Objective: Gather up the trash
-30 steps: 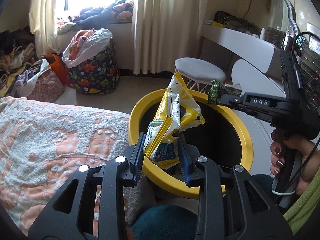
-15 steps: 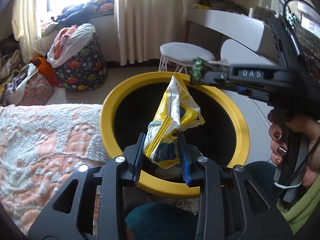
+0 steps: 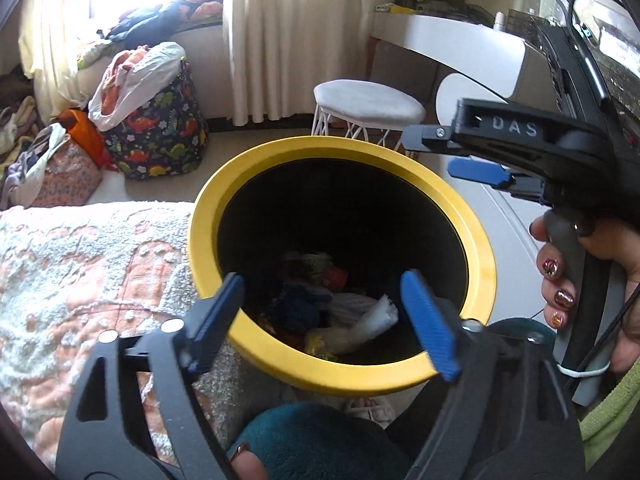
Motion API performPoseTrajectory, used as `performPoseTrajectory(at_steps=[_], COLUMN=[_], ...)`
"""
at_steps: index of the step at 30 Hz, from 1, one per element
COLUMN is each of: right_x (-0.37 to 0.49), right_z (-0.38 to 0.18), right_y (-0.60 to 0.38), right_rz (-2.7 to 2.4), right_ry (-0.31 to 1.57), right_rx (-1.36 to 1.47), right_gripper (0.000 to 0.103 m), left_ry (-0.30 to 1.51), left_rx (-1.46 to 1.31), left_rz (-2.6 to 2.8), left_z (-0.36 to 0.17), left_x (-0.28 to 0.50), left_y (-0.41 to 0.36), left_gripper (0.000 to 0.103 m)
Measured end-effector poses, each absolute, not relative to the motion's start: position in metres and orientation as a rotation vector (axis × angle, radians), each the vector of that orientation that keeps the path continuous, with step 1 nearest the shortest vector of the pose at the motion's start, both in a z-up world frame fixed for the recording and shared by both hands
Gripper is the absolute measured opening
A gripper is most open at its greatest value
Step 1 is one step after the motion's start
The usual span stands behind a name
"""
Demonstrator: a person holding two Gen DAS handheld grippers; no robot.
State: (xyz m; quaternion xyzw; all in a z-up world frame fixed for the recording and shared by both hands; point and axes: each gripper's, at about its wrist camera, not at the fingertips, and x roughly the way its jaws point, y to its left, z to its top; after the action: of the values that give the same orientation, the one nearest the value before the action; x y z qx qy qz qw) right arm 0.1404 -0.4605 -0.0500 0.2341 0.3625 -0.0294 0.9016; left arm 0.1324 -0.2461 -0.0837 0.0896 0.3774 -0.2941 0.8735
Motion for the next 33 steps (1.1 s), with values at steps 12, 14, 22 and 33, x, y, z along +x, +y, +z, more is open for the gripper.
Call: performPoseTrajectory(at_steps=[12,14,22,33], right_x=[0.121,0.116,0.095,0.044], right_z=[-0.036,-0.033,-0.020,0.001], right_y=[-0.445,-0.438,-0.390,-0.326], right_rz=[-0.100,-0.097,-0.034,0.088], right_ry=[0.703,0.689,0.627,0.381], right_rx=[0.407,0.390,0.292,0.181], right_gripper=[0.090,0.094,0.096,0.096], left_ry=[0.754,0.738,0.683,0.603], left_rx=[0.129,0.124,0.080,0.023], left_rz=[-0.506,-0.465,-0.326,-0.175], left_z=[-0.069,-0.065,-0.050,-0.036], left_x=[0.131,0.130,0.124,0.093], left_y=[-0.210,-0.199,-0.154,-0.086], left_gripper=[0.092,0.092,0.092,0.092])
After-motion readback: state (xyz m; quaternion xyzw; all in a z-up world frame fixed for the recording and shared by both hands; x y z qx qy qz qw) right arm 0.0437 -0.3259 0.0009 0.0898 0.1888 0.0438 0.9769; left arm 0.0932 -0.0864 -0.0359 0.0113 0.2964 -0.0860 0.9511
